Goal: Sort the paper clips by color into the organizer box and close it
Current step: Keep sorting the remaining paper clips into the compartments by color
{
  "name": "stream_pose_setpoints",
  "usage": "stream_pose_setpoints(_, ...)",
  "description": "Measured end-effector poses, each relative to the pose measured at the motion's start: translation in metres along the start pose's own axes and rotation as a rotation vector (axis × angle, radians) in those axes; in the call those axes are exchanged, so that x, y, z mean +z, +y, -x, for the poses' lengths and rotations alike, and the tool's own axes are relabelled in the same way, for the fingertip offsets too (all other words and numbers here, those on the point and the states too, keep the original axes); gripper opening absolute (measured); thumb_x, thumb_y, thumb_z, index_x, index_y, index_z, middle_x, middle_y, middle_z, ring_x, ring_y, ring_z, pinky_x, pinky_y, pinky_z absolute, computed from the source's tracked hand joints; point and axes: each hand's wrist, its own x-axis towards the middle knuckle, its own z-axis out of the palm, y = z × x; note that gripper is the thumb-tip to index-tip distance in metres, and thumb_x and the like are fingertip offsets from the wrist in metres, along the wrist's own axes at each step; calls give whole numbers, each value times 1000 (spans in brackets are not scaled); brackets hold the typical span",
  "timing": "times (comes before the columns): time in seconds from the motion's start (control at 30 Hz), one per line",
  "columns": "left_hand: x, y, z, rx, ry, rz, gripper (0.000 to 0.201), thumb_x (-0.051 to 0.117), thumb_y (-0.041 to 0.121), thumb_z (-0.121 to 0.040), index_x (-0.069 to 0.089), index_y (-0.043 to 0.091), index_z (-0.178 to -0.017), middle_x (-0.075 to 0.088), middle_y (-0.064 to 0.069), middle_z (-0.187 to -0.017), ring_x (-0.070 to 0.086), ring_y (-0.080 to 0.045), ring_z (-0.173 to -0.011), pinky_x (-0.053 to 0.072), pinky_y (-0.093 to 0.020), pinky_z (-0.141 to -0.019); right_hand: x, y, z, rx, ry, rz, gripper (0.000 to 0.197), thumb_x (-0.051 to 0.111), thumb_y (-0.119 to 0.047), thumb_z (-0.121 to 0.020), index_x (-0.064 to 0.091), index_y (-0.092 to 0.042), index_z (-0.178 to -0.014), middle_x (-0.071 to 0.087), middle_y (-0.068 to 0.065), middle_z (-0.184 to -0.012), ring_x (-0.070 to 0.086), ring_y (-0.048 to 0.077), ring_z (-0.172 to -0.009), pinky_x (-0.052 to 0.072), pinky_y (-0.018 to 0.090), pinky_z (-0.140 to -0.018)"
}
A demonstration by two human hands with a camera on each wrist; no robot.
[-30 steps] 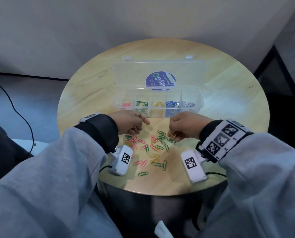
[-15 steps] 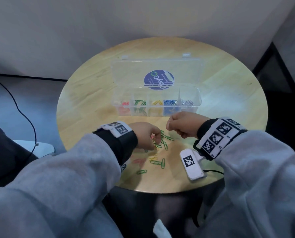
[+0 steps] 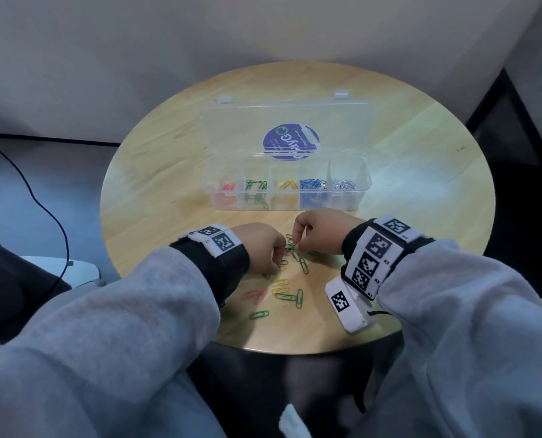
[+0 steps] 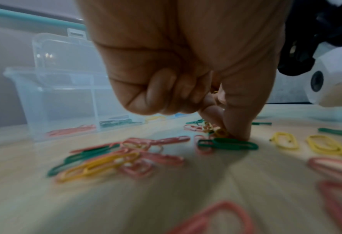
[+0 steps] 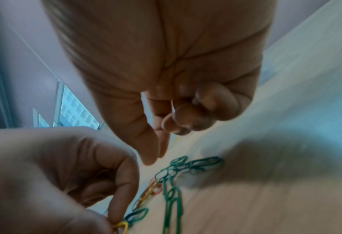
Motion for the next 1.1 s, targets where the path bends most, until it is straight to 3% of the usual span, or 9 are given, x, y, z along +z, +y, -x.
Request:
stream_pose_setpoints(0.27,-1,-21,9,-41,45,256,23,64,21,-78,50,26,-61,50,10,-59,46,-9,-58,38,-23,-59,13,-16,-11,-110,-101,189,16,64,-14,-82,56,-28,-84,62,1,-81,58,21,-73,42,24,-54)
stream_pose_setpoints(0.37,-8,-26,15,-81,35,441,22,60,14,-78,51,24,-62,52,12,-57,50,0,-50,41,-18,-58,13,-17,-13,-106,-93,265,17,61,-11,-81,54,-26,-81,63,-1,-84,57,19,-75,43,25,-57)
stream_pose_setpoints(0.47,-12,-31,17,-99,-2,688,26,59,6,-80,48,20,-60,57,4,-62,53,-10,-61,41,-22,-59,12,-18,-12,-131,-80,346,14,59,-9,-80,55,-22,-82,56,-4,-83,52,17,-79,41,25,-59)
stream_pose_setpoints(0.57,-16,-31,18,-84,-11,965,33,50,-7,-84,42,15,-60,56,-9,-67,49,-13,-54,34,-22,-52,13,-18,-9,-145,-94,363,11,57,-9,-80,54,-19,-78,53,-4,-78,49,17,-76,36,22,-53)
stream_pose_setpoints(0.7,-18,-29,18,-147,-12,1154,32,35,-11,-87,49,15,-75,57,-3,-51,49,-10,-44,37,-17,-46,2,-11,-3,-79,-89,246,12,55,-16,-84,51,-19,-73,55,-3,-78,48,15,-73,37,23,-56)
stream_pose_setpoints(0.8,-17,-30,20,-173,-65,1138,36,28,-12,-84,54,11,-76,56,-3,-49,48,-10,-40,36,-18,-44,-13,-2,2,-10,-92,-16,17,46,-17,-88,49,-17,-71,51,1,-72,44,15,-61,35,24,-54)
stream_pose_setpoints(0.93,-16,-24,22,-190,-80,1123,31,32,-8,-86,52,7,-68,49,-7,-59,44,-9,-40,33,-15,-40,-21,9,6,113,-117,-616,23,32,-3,-86,39,-12,-66,39,5,-59,31,15,-48,23,22,-43)
stream_pose_setpoints(1.03,-18,-31,22,-265,-18,966,20,45,6,-90,53,14,-73,44,-1,-59,35,-11,-49,29,-18,-44,-19,17,7,100,-125,-735,30,35,-11,-89,37,-12,-59,37,3,-56,30,13,-44,22,20,-38)
stream_pose_setpoints(1.1,-20,-40,24,-257,43,659,10,54,16,-87,55,17,-77,48,3,-65,40,-13,-56,34,-23,-53,-16,20,7,112,-107,-725,35,40,-17,-94,38,-13,-59,40,2,-55,32,12,-44,25,20,-38)
